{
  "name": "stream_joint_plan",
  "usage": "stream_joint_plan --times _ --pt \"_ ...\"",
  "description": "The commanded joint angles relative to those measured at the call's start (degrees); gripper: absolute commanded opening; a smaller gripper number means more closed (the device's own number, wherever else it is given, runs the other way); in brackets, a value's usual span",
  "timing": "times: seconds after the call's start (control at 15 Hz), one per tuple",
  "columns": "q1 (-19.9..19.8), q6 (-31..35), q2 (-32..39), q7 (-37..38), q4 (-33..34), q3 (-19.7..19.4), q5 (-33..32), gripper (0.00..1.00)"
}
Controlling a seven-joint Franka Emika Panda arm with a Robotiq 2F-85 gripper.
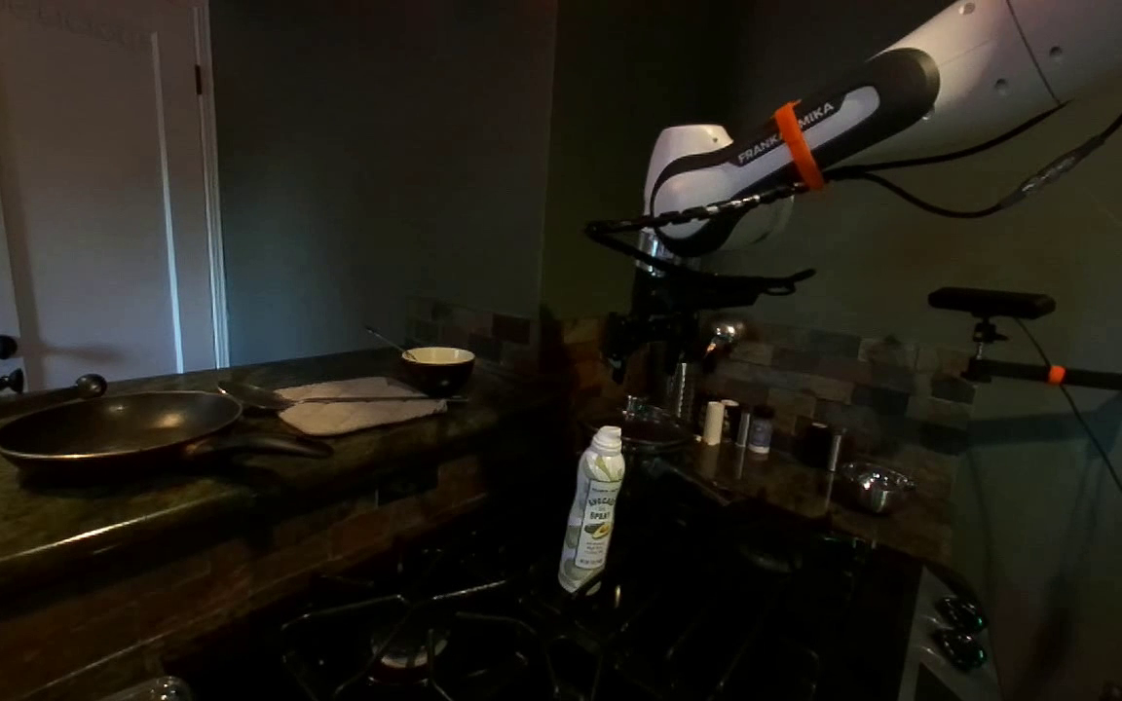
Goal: Take the lid off the pot and place it on the counter top to the right
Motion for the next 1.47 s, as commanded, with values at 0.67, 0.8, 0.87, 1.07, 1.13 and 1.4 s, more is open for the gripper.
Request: stream_joint_plan --times 0.67,0.8,0.87,1.07,1.13,1.4 --pt "0.4 -8.7 10.8 -8.5 10.5 -4.4 10.5 0.84" --pt "0.4 -8.3 11.1 -8.8 10.7 -4.5 11.4 0.72" --pt "0.4 -7.6 11.1 -8.8 10.7 -4.5 11.8 0.65" --pt "0.4 -7.5 11.4 -9.1 11.1 -4.4 12.8 0.41" --pt "0.4 -7.6 11.3 -9.2 11.2 -4.4 12.9 0.32" --pt "0.5 -7.7 7.9 -10.0 9.2 -4.6 12.7 0.23"
